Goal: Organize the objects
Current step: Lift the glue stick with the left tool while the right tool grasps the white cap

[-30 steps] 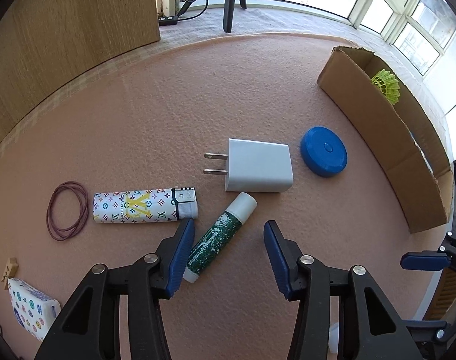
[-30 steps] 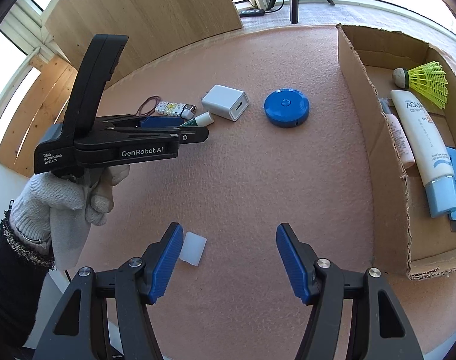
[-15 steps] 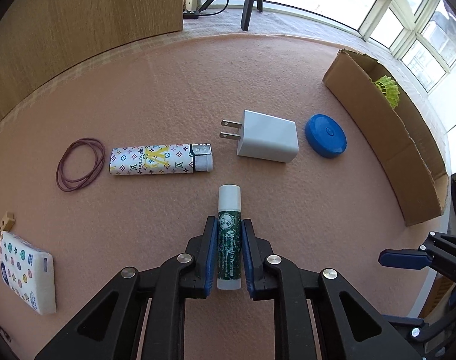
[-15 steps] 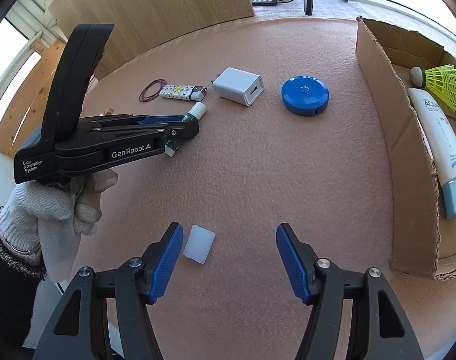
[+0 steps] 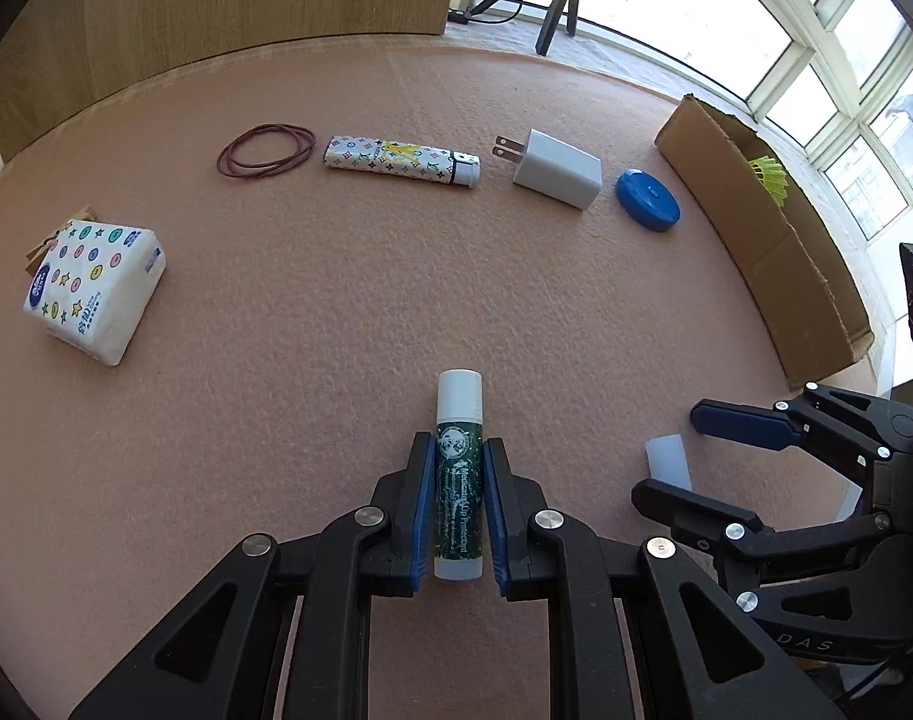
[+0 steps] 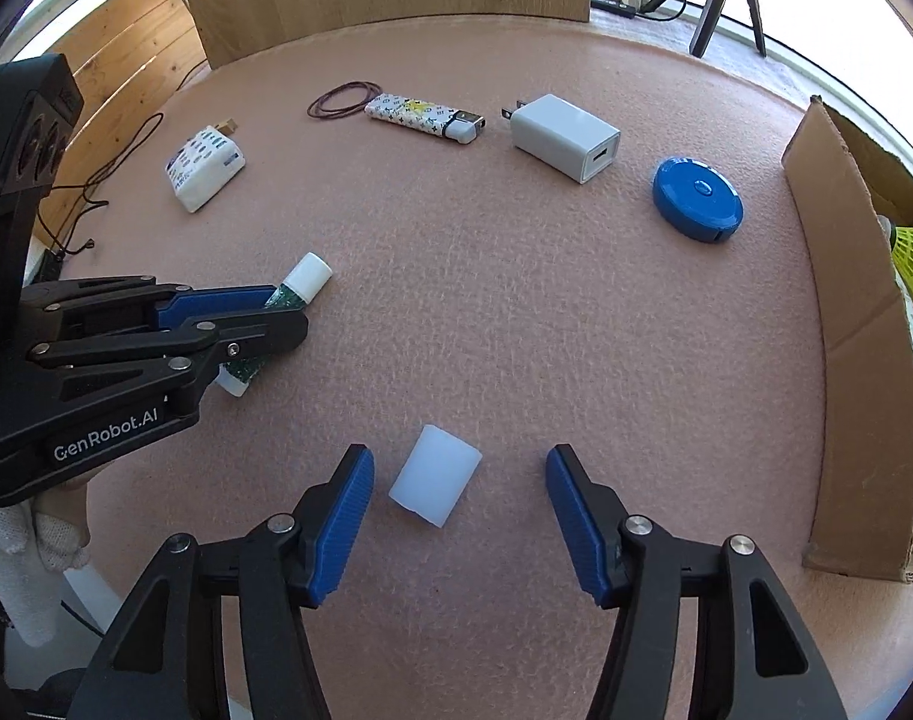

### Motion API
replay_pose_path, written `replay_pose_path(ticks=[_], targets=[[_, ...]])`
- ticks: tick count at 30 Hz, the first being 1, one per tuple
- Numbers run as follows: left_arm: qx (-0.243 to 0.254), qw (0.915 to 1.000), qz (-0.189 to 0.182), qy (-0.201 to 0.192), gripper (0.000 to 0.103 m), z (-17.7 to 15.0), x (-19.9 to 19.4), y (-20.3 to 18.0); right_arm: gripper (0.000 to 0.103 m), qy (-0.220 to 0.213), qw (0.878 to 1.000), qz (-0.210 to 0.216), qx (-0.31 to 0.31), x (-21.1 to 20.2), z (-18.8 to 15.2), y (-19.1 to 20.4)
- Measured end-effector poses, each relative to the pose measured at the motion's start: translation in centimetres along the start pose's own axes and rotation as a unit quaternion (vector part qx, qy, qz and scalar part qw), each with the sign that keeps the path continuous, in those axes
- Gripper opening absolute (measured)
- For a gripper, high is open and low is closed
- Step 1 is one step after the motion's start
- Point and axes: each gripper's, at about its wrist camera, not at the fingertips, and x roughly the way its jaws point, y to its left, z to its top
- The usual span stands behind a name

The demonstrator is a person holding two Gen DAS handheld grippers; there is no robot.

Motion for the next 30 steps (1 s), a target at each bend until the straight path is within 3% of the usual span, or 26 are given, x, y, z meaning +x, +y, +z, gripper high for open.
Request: replay_pose_path(ticks=[7,10,13,19,30], targets=[[-0.018,0.9998,-0.001,-0.008,0.016,-1.6,-0.5,0.0,0.033,0.001,0.999,-0.022,-0.026,-0.3,-0.5,1.1],[-0.020,0.9998,0.000,-0.008,0.016,-1.7,-0.5,-0.2,0.022,-0.001,0.999,-0.020,-0.035,-0.3,-0.6,1.4],[-0.025,0.9997,0.000,-0.008,0.016,-1.8,-0.6,-0.2,0.018,-0.004,0.999,-0.017,-0.035,-0.3,-0.5,1.5],[-0.038,0.9992,-0.010,-0.007,0.016,-1.6,-0.5,0.1,0.012,-0.009,1.000,0.001,-0.022,-0.7,-0.6,0.8],[-0.030,0.9992,-0.022,-0.012,0.016,-0.7,-1.4,-1.2,0.012,-0.041,0.999,0.004,0.012,-3.6,-0.1,-1.6]])
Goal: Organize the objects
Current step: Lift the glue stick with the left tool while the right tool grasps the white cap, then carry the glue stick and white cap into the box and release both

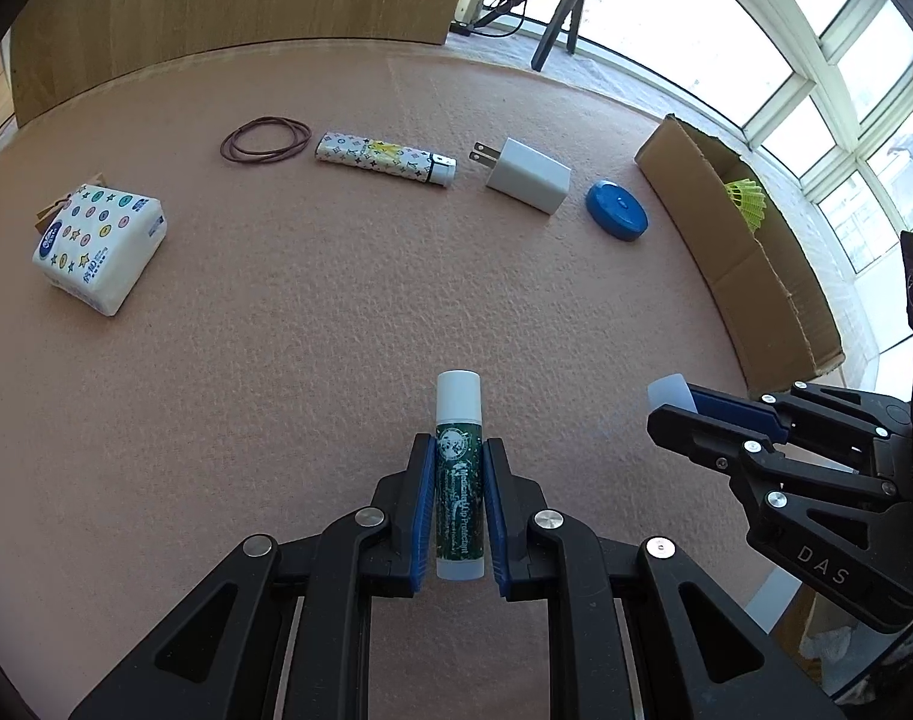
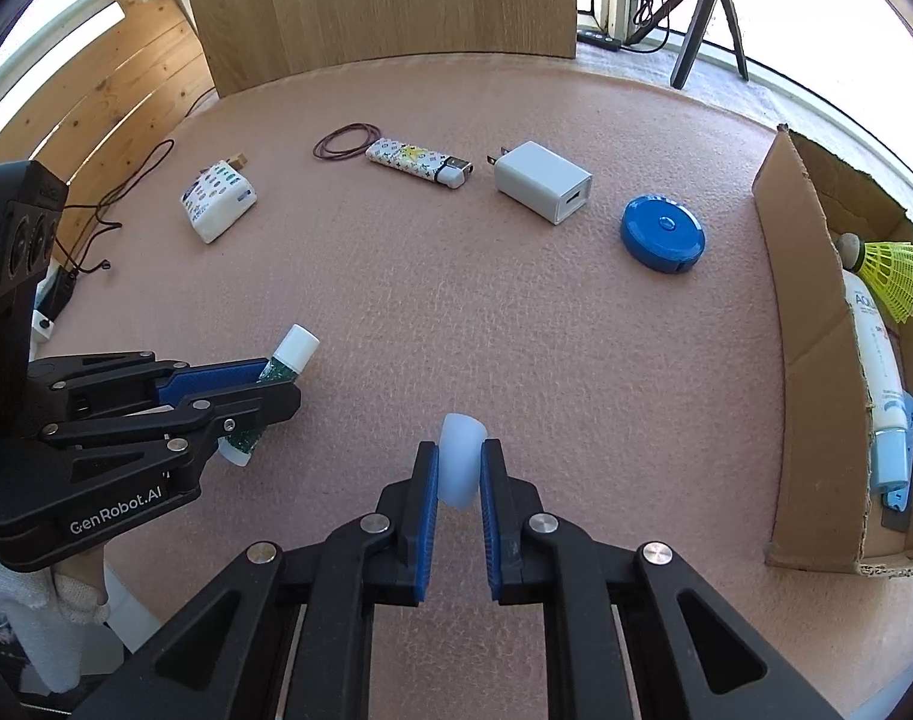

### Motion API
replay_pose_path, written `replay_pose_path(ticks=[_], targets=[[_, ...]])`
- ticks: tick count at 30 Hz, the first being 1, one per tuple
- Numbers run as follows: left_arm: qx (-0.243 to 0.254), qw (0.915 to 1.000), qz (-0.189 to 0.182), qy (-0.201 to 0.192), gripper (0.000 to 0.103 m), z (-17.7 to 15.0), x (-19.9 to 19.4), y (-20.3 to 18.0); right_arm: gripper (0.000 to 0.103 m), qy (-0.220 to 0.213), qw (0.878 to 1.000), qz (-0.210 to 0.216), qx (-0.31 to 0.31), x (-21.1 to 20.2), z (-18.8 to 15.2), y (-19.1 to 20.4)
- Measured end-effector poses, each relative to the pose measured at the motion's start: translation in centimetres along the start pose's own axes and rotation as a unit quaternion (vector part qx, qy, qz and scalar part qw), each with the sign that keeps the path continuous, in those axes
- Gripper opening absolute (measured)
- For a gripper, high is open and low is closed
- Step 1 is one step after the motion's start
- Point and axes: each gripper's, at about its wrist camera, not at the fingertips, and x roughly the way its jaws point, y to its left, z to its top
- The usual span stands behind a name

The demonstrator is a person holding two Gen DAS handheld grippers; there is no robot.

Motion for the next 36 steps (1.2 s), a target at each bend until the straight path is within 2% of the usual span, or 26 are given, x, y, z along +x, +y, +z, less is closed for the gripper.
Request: replay_pose_path(ticks=[9,18,27,36], targets=[[0.044,0.9988,-0.011,-0.021,0.016,3.4,-0.8,-3.7,0.012,-0.038,0.999,-0.014,0.034,-3.6,0.7,-3.4],[0.094,0.9940,-0.034,-0.044,0.016,7.4,-1.1,-9.4,0.012,-0.075,0.992,-0.052,0.082,-7.3,0.3,-8.9],[0.138,0.9871,-0.057,-0.059,0.016,12.0,0.6,-16.2,0.012,-0.091,0.984,-0.093,0.124,-9.8,-0.8,-14.7],[0.159,0.9825,-0.076,-0.059,0.016,15.1,3.2,-22.0,0.012,-0.094,0.980,-0.110,0.140,-10.7,-1.6,-18.0]])
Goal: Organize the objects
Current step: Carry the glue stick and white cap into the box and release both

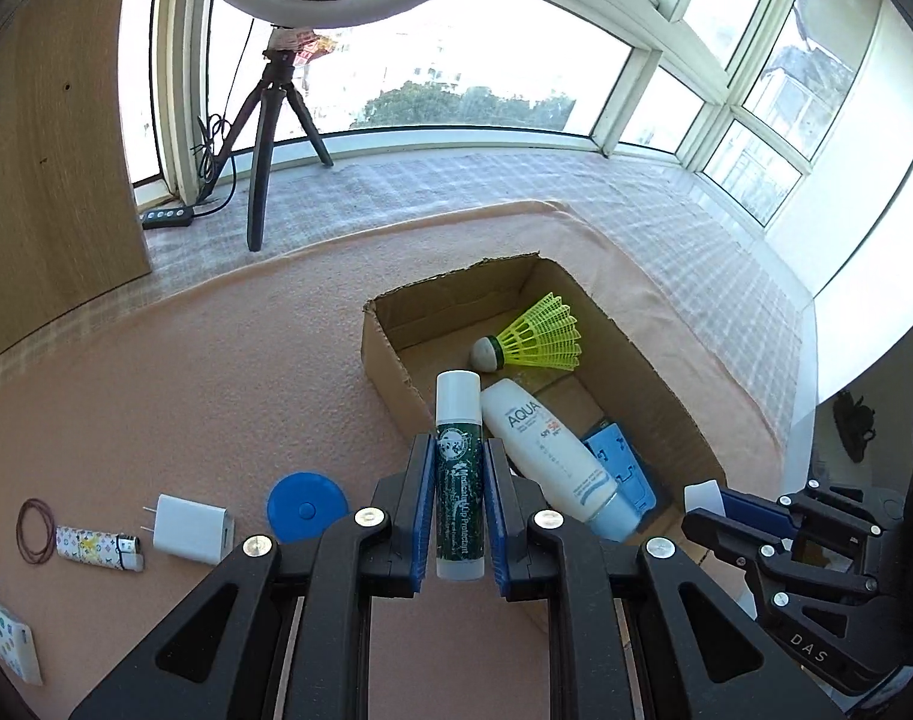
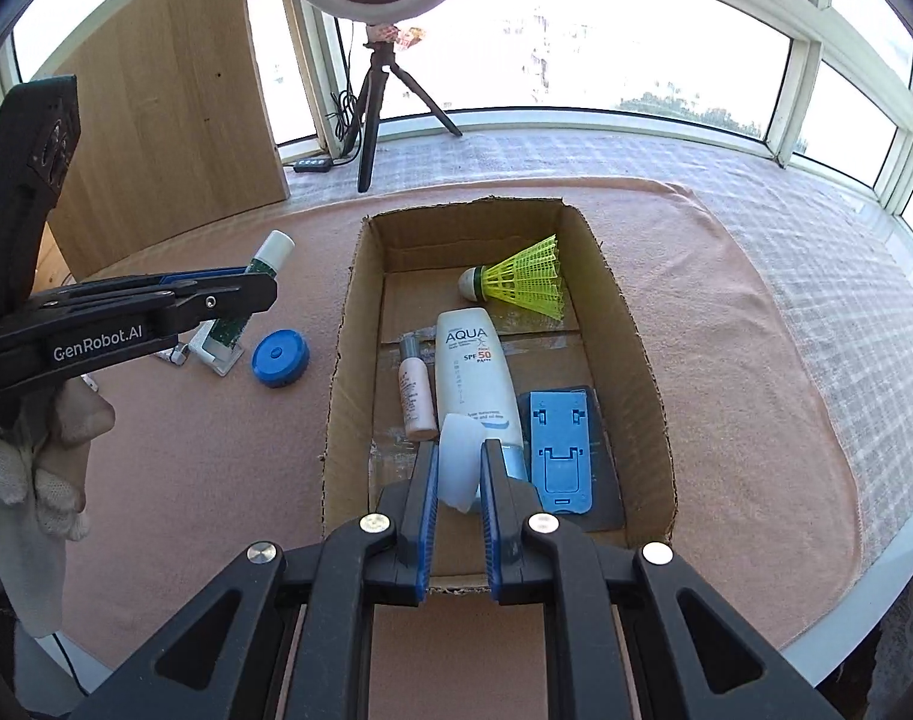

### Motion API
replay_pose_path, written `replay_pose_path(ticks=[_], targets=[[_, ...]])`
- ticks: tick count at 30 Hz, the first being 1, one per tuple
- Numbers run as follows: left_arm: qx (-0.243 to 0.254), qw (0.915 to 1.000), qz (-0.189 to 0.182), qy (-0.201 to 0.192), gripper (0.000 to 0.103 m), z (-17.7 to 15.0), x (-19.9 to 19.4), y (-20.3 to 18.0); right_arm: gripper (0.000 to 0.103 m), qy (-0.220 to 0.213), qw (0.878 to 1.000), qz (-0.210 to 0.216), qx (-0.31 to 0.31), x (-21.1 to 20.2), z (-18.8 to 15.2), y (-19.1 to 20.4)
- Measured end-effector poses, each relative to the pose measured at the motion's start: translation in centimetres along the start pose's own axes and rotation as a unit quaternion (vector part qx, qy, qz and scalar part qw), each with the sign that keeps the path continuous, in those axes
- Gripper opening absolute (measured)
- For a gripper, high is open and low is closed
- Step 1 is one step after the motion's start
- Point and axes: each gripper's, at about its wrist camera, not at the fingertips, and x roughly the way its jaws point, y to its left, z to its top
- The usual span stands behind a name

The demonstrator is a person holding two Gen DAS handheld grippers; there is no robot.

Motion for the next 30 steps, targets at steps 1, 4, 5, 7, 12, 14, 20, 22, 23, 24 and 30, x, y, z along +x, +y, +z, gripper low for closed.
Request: replay_pose_path(ticks=[1,4,5,7,12,14,20,22,23,24,30], targets=[[0.002,1.0000,-0.002,0.002,0.016,0.3,0.4,-0.4,0.012,0.000,1.000,-0.001,0.001,0.1,0.0,-0.2],[0.007,1.0000,-0.003,0.005,0.016,1.1,1.7,-1.4,0.012,0.001,1.000,-0.003,0.005,0.3,0.1,-0.8],[0.008,0.9999,-0.004,0.006,0.016,1.2,2.1,-1.7,0.012,0.001,1.000,-0.003,0.006,0.4,0.1,-0.9],[0.009,0.9999,-0.003,0.008,0.016,1.6,2.8,-2.2,0.012,0.002,1.000,-0.002,0.010,0.7,0.1,-1.3],[0.009,0.9999,-0.001,0.012,0.017,2.2,4.4,-2.8,0.017,0.004,1.000,-0.005,0.011,1.1,0.1,-1.7],[0.013,0.9998,-0.007,0.013,0.024,2.5,4.7,-2.9,0.024,0.000,1.000,-0.006,0.010,1.1,0.1,-1.8],[0.004,1.0000,0.004,0.004,0.069,2.9,4.4,-2.7,0.066,-0.016,1.000,-0.018,-0.012,0.6,0.0,-1.2],[0.002,1.0000,0.004,0.004,0.069,2.9,4.4,-2.6,0.066,-0.015,1.000,-0.021,-0.016,0.7,0.1,-1.0],[0.004,1.0000,0.004,0.004,0.069,2.8,4.3,-2.6,0.066,-0.013,1.000,-0.020,-0.016,0.8,0.1,-1.0],[0.004,1.0000,0.006,0.004,0.069,2.8,4.2,-2.5,0.066,-0.012,1.000,-0.018,-0.016,0.9,0.1,-0.9],[-0.005,0.9999,0.010,0.000,0.069,2.4,3.5,-1.3,0.066,-0.011,1.000,-0.010,-0.015,1.1,0.2,-0.7]])
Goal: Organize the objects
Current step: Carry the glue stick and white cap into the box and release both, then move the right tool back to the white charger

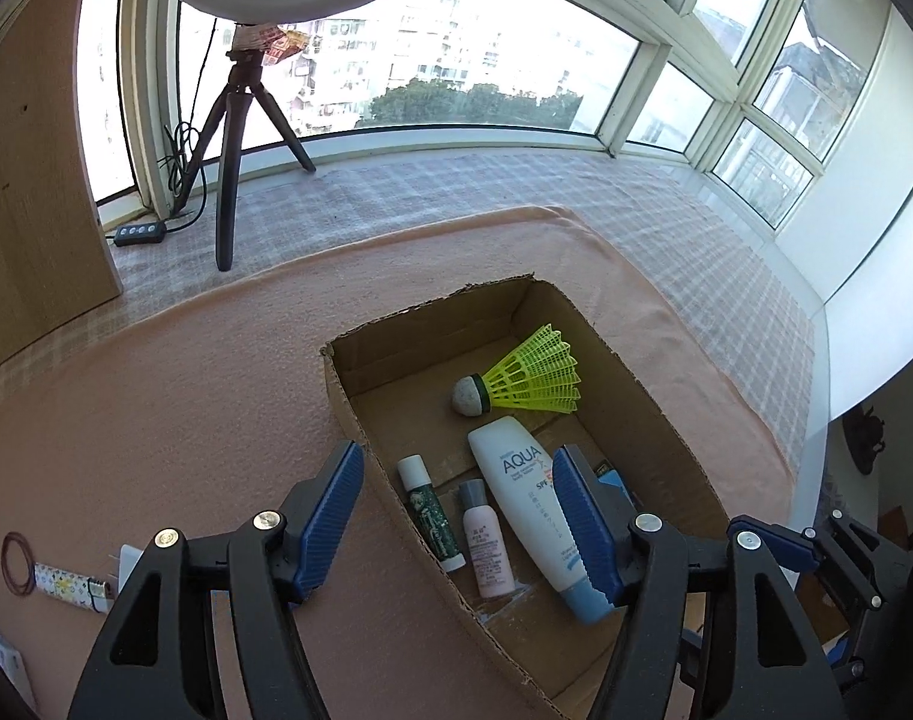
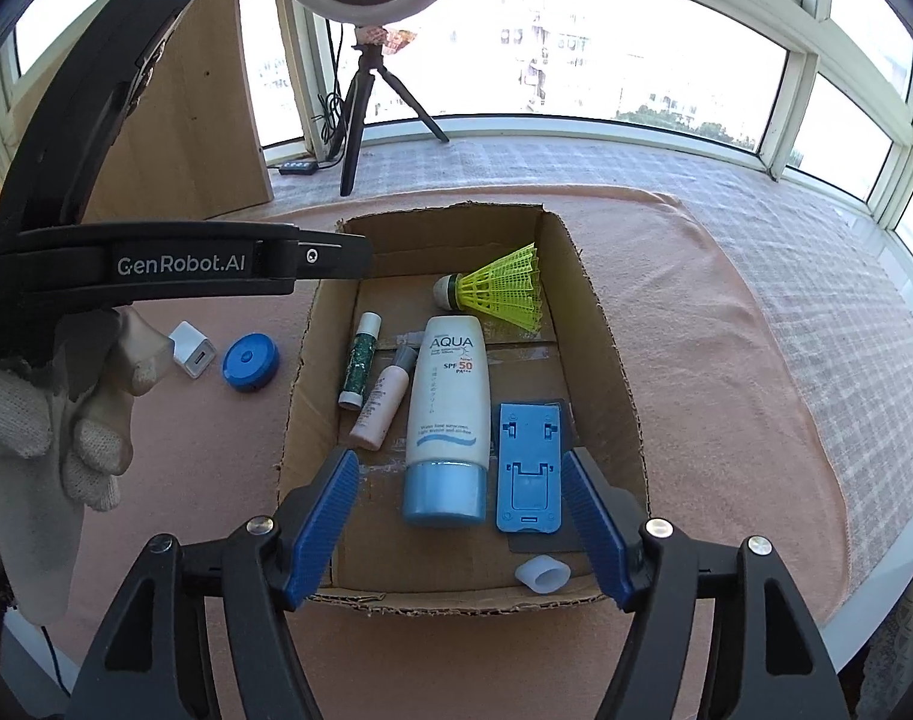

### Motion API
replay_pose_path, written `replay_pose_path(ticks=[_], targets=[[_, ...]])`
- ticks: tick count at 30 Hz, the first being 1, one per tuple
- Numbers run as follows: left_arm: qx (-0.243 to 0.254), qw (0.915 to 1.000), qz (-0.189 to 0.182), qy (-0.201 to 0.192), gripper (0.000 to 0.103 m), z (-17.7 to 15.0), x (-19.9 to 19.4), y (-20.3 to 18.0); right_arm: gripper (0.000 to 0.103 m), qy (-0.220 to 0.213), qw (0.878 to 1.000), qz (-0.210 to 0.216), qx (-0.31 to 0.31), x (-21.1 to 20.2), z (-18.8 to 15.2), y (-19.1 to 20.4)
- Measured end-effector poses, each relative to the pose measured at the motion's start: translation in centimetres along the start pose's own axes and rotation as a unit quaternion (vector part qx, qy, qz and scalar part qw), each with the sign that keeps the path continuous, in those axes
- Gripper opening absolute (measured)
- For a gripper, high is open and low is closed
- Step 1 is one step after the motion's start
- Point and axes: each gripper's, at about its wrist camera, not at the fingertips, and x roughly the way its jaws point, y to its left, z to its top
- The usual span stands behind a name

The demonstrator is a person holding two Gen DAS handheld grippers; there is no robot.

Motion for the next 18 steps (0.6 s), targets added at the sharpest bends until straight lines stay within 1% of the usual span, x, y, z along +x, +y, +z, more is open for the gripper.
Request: replay_pose_path(ticks=[9,12,18], targets=[[-0.029,0.9990,0.035,0.005,0.069,-2.1,-1.8,3.9,0.066,-0.007,1.000,0.029,0.005,0.5,1.3,0.9],[-0.038,0.9977,0.056,0.010,0.069,-3.3,-2.5,5.5,0.066,-0.009,0.999,0.041,-0.005,0.8,2.0,1.9],[-0.066,0.9941,0.083,0.024,0.069,-6.0,-4.0,8.9,0.066,-0.014,0.997,0.069,-0.022,1.4,3.5,4.4]])
